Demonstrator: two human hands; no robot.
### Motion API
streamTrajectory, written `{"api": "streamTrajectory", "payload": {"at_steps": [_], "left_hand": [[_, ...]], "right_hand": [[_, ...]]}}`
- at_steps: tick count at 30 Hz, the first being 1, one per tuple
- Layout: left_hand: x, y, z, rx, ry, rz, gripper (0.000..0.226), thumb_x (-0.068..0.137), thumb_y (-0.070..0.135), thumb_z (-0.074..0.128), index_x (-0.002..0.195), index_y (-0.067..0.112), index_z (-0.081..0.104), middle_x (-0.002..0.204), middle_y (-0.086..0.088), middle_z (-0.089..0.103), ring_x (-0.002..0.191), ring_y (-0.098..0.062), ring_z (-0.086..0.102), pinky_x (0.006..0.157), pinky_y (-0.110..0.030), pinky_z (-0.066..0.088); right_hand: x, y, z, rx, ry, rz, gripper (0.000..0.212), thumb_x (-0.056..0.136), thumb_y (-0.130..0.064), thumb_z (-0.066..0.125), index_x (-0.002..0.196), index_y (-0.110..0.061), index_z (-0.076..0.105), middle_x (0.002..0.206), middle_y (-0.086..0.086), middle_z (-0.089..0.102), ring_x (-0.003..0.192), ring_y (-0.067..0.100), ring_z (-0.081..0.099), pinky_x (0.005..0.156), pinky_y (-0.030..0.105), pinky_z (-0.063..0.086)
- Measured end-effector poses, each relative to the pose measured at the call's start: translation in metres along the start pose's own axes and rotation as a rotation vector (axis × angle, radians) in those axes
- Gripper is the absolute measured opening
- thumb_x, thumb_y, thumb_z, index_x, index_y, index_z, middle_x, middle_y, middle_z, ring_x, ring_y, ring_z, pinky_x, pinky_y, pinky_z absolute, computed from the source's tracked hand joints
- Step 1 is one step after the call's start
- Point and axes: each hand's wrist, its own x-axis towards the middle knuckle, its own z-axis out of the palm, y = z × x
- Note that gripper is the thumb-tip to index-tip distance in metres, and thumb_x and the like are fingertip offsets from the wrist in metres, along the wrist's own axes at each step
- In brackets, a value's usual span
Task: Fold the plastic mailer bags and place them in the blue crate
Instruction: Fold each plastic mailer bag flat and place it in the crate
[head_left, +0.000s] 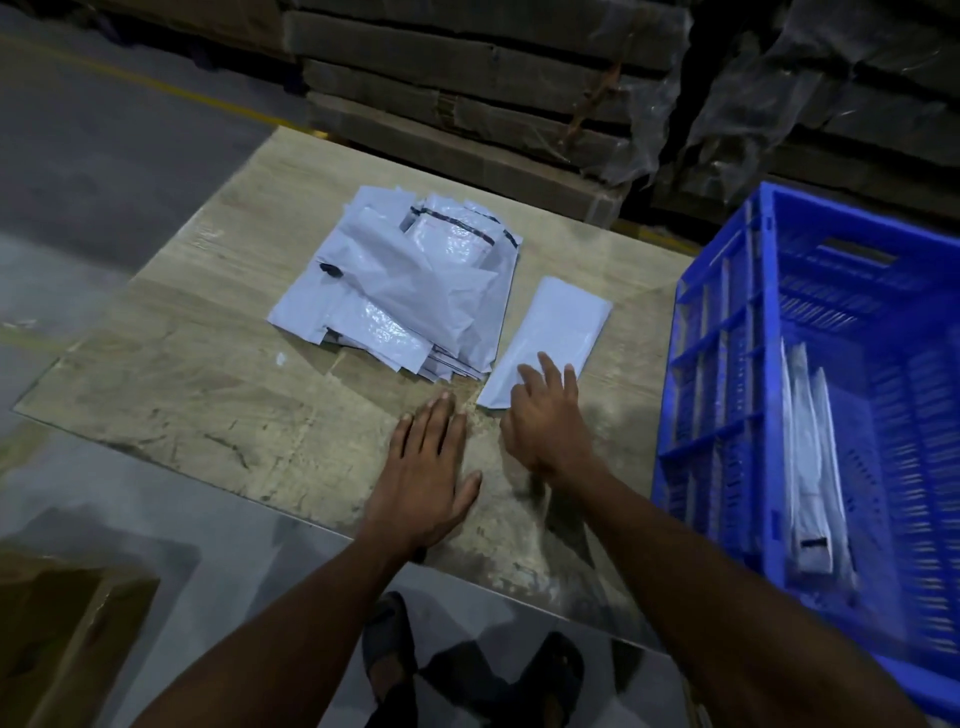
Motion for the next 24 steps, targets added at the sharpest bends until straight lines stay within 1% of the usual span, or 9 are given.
{"api": "streamTrajectory", "payload": {"at_steps": [5, 9, 11, 13, 15, 17, 20, 22, 24], "left_hand": [[-0.006, -0.001, -0.002, -0.048, 0.046, 0.037, 0.071, 0.1, 0.044, 0.045, 0.16, 0.008, 0.031, 0.169, -0.019, 0.02, 0.151, -0.038, 0.031, 0.12, -0.057, 0.028], [-0.004, -0.009, 0.0, -0.057, 0.046, 0.105, 0.061, 0.094, 0.032, 0.054, 0.153, 0.016, 0.044, 0.165, -0.02, 0.03, 0.145, -0.041, 0.038, 0.116, -0.059, 0.033], [-0.001, -0.012, 0.002, -0.042, 0.062, 0.154, 0.057, 0.086, 0.019, 0.064, 0.142, 0.019, 0.055, 0.159, -0.022, 0.039, 0.14, -0.045, 0.044, 0.111, -0.06, 0.037], [0.001, -0.017, 0.005, -0.036, 0.072, 0.187, 0.061, 0.079, 0.008, 0.069, 0.137, 0.02, 0.06, 0.155, -0.024, 0.045, 0.135, -0.048, 0.048, 0.108, -0.06, 0.041], [0.0, -0.025, 0.003, -0.025, 0.085, 0.239, 0.066, 0.076, 0.0, 0.074, 0.137, 0.02, 0.061, 0.153, -0.024, 0.047, 0.136, -0.048, 0.048, 0.108, -0.06, 0.042], [-0.006, -0.038, 0.003, -0.003, 0.114, 0.347, 0.057, 0.083, -0.001, 0.063, 0.136, 0.018, 0.064, 0.151, -0.025, 0.049, 0.137, -0.046, 0.048, 0.108, -0.058, 0.043], [-0.013, -0.072, -0.008, 0.015, 0.082, 0.469, 0.05, 0.087, 0.004, 0.056, 0.134, 0.013, 0.067, 0.15, -0.027, 0.05, 0.135, -0.047, 0.051, 0.103, -0.057, 0.049], [-0.017, -0.098, -0.017, 0.042, 0.008, 0.487, 0.062, 0.079, 0.003, 0.076, 0.139, 0.012, 0.062, 0.154, -0.027, 0.046, 0.138, -0.048, 0.048, 0.104, -0.056, 0.051], [-0.022, -0.116, -0.026, 0.081, -0.084, 0.492, 0.074, 0.071, 0.008, 0.081, 0.142, 0.011, 0.057, 0.154, -0.026, 0.045, 0.139, -0.048, 0.047, 0.106, -0.056, 0.05]], "right_hand": [[-0.033, -0.054, -0.017, 0.101, -0.12, 0.094, 0.048, 0.087, -0.036, 0.04, 0.097, -0.001, 0.071, 0.122, 0.02, 0.065, 0.125, 0.046, 0.053, 0.103, 0.061, 0.042], [-0.039, -0.061, -0.028, 0.369, -0.07, 0.081, 0.032, 0.098, -0.023, 0.042, 0.083, -0.005, 0.063, 0.085, 0.014, 0.062, 0.084, 0.034, 0.058, 0.079, 0.045, 0.049], [-0.035, -0.044, -0.034, 0.32, -0.033, 0.028, 0.023, 0.094, -0.016, 0.048, 0.076, -0.007, 0.059, 0.08, 0.013, 0.059, 0.076, 0.036, 0.06, 0.071, 0.042, 0.05], [-0.031, -0.02, -0.034, 0.162, -0.06, -0.037, 0.011, 0.077, -0.007, 0.07, 0.086, -0.002, 0.07, 0.095, 0.019, 0.069, 0.092, 0.042, 0.068, 0.082, 0.044, 0.056], [-0.025, 0.001, -0.026, 0.073, -0.214, -0.085, 0.043, 0.073, -0.004, 0.075, 0.115, 0.004, 0.069, 0.13, 0.028, 0.062, 0.125, 0.045, 0.057, 0.104, 0.052, 0.047], [-0.026, 0.01, -0.021, 0.084, -0.331, -0.111, 0.053, 0.087, -0.008, 0.064, 0.139, -0.001, 0.055, 0.155, 0.024, 0.039, 0.146, 0.044, 0.032, 0.115, 0.057, 0.033], [-0.04, 0.004, -0.014, 0.111, -0.445, -0.124, 0.054, 0.103, -0.026, 0.039, 0.156, -0.015, 0.033, 0.167, 0.012, 0.015, 0.155, 0.033, 0.009, 0.122, 0.051, 0.013], [-0.053, -0.014, -0.013, 0.156, -0.461, -0.087, 0.063, 0.102, -0.043, 0.018, 0.159, -0.017, 0.026, 0.167, 0.011, 0.014, 0.155, 0.032, 0.01, 0.123, 0.05, 0.016], [-0.063, -0.038, -0.01, 0.178, -0.415, -0.013, 0.068, 0.098, -0.046, 0.017, 0.154, -0.013, 0.037, 0.162, 0.017, 0.029, 0.149, 0.036, 0.029, 0.118, 0.051, 0.033]]}}
